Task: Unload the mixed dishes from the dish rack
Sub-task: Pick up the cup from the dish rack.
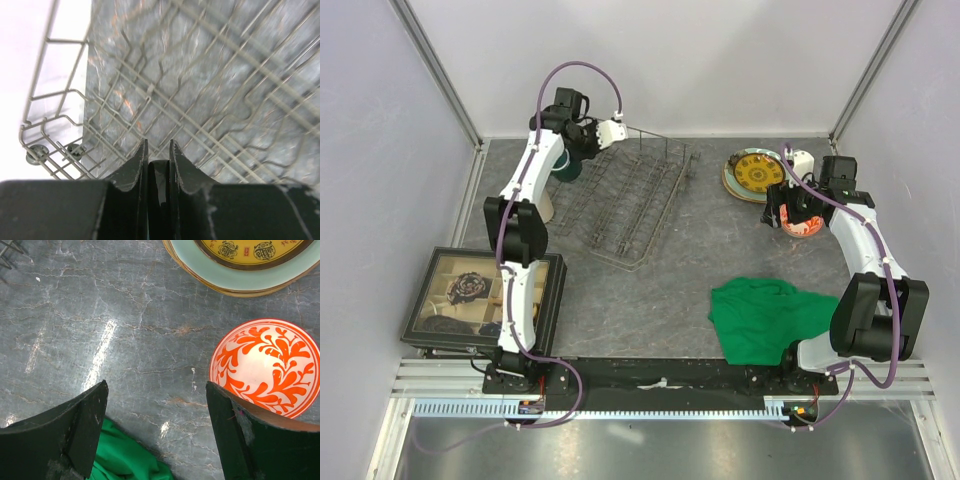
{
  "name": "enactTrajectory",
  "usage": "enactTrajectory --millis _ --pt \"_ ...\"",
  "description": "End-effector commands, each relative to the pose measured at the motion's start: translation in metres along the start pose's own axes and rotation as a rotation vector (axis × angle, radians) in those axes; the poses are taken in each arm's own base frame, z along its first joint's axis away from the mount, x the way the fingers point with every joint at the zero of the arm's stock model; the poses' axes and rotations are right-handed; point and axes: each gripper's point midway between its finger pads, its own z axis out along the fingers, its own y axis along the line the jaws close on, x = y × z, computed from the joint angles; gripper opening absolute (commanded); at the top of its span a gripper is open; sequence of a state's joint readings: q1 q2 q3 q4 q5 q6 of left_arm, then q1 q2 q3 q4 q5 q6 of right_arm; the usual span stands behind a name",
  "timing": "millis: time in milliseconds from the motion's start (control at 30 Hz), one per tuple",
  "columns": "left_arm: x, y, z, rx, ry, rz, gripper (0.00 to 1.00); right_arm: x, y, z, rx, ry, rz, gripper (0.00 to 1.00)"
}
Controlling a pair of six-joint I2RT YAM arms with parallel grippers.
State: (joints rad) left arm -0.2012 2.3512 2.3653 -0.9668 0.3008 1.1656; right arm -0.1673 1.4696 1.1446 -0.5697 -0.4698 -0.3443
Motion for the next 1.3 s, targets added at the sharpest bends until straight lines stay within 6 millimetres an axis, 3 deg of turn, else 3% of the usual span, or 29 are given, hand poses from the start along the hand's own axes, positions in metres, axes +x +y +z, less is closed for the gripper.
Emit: enactTrajectory --millis 0,300,433,633,767,933,967,1000,1067,1267 --pt "-0.065 0.018 -0.06 -0.095 -0.183 -0.053 0.01 -0.002 0.005 0.002 -0.031 -0.009 -0.012 0.87" --pt "-0.111 -0.008 -0.091 0.016 -0.389 -0.208 0.02 -0.005 0.014 0.003 -0.082 -0.021 0.007 0.87" --pt "-0.136 -0.017 -0.111 0.075 -0.495 -0.257 0.02 -0.012 0.034 0.001 -0.187 -0.058 0.022 0.86" --pt "-0.164 -0.029 -0.14 0.146 -0.622 -0.332 0.02 -0.028 0.07 -0.005 -0.343 -0.106 0.028 0.85" --pt "-0.175 -0.04 -0.152 0.199 -0.687 -0.396 0.02 -0.056 0.095 -0.011 -0.44 -0.172 0.019 0.84" --pt "-0.202 -0.045 -0.186 0.246 -0.844 -0.446 0.02 -0.088 0.136 -0.02 -0.618 -0.247 0.1 0.83" --pt "-0.202 -0.05 -0.185 0.27 -0.855 -0.465 0.02 -0.099 0.144 -0.018 -0.637 -0.297 0.073 0.82" --pt "-0.21 -0.049 -0.194 0.285 -0.898 -0.474 0.02 -0.105 0.144 -0.019 -0.638 -0.323 0.081 0.81" --pt "-0.214 -0.053 -0.202 0.308 -0.926 -0.495 0.02 -0.116 0.171 -0.019 -0.695 -0.359 0.078 0.79" --pt "-0.231 -0.065 -0.227 0.413 -1.049 -0.535 0.02 -0.141 0.221 -0.02 -0.824 -0.451 0.081 0.75"
